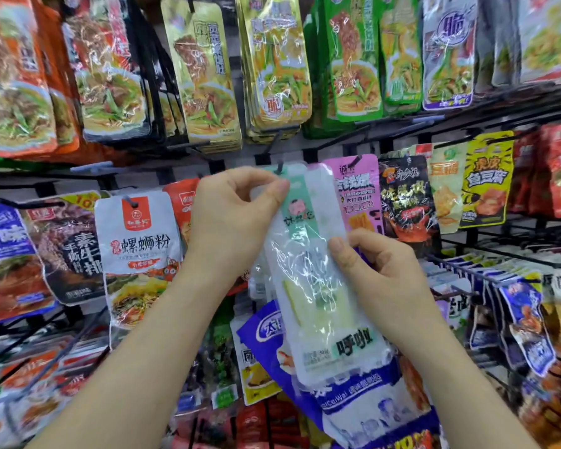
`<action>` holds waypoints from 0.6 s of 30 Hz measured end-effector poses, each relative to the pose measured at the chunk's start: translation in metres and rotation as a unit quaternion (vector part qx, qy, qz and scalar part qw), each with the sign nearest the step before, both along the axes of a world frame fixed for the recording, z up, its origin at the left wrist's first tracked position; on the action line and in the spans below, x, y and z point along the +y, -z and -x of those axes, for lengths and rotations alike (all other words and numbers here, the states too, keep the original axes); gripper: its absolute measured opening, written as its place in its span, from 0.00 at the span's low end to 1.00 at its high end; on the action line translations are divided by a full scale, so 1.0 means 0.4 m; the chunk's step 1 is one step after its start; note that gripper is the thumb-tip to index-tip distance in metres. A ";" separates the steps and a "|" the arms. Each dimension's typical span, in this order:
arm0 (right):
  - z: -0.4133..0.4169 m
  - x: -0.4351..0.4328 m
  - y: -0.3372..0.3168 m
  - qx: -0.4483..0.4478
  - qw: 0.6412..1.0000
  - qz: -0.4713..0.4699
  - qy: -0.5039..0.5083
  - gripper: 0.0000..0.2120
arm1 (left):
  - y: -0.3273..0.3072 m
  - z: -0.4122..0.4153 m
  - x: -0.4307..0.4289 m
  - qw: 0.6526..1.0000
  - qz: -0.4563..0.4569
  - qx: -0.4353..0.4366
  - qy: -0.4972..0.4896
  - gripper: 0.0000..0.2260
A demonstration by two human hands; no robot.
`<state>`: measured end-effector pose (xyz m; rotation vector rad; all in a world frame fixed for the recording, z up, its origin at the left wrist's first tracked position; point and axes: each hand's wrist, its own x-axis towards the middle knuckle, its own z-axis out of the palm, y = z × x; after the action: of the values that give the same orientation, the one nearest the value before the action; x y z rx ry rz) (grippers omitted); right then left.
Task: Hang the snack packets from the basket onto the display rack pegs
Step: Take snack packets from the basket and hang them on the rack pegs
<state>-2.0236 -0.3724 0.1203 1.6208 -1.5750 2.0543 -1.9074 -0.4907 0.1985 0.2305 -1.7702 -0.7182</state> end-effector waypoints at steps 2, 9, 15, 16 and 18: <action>-0.001 -0.005 -0.007 0.012 1.000 -0.008 0.006 0.19 | -0.019 0.008 -0.015 0.999 0.024 0.015 -0.041 0.07; 0.000 -0.034 -0.038 0.035 0.996 -0.031 0.072 0.18 | -0.043 0.047 -0.044 0.995 0.052 0.028 -0.078 0.01; 0.002 -0.050 -0.050 0.027 0.997 -0.033 0.065 0.19 | -0.067 0.057 -0.047 0.996 -0.087 -0.001 0.013 0.03; 0.002 -0.053 -0.050 0.026 0.997 -0.033 0.061 0.19 | -0.070 0.058 -0.045 0.990 -0.131 -0.006 0.045 0.04; 0.003 -0.058 -0.050 0.021 0.998 -0.036 0.047 0.19 | -0.072 0.064 -0.048 0.980 -0.185 -0.016 0.071 0.06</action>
<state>-2.0247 -0.3957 0.1402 1.5691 -1.6957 1.9250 -1.9329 -0.5100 0.2273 0.3701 -1.6840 -1.1537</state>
